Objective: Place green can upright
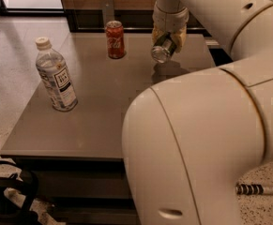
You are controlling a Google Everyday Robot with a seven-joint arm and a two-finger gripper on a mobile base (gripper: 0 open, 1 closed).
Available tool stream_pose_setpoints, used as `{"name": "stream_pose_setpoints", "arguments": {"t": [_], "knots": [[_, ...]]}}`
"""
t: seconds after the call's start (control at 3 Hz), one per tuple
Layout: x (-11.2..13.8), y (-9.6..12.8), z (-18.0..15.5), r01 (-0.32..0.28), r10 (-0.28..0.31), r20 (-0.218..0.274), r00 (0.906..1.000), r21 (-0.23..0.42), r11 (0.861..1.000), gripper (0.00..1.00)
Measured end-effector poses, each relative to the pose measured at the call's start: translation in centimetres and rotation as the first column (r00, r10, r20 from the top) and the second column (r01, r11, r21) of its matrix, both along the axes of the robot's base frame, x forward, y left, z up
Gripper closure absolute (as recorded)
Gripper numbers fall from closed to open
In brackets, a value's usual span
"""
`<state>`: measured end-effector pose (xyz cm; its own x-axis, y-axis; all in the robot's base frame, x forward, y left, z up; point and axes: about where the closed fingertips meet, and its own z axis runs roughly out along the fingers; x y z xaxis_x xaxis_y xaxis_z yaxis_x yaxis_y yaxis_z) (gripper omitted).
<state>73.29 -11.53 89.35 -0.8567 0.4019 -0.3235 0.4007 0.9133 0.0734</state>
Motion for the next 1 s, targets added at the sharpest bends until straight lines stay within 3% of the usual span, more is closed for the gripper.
{"name": "stream_pose_setpoints", "arguments": {"t": [0.33, 0.67, 1.0], "knots": [[-2.4, -1.4, 1.0, -0.015, 0.014, 0.065, 0.9978, 0.013, 1.000, 1.00], [-4.9, -3.9, 2.4, -0.101, 0.092, 0.197, 0.9761, 0.033, 0.994, 1.00], [-6.3, -5.5, 3.7, -0.205, 0.186, 0.317, 0.9301, 0.028, 0.978, 1.00]]}}
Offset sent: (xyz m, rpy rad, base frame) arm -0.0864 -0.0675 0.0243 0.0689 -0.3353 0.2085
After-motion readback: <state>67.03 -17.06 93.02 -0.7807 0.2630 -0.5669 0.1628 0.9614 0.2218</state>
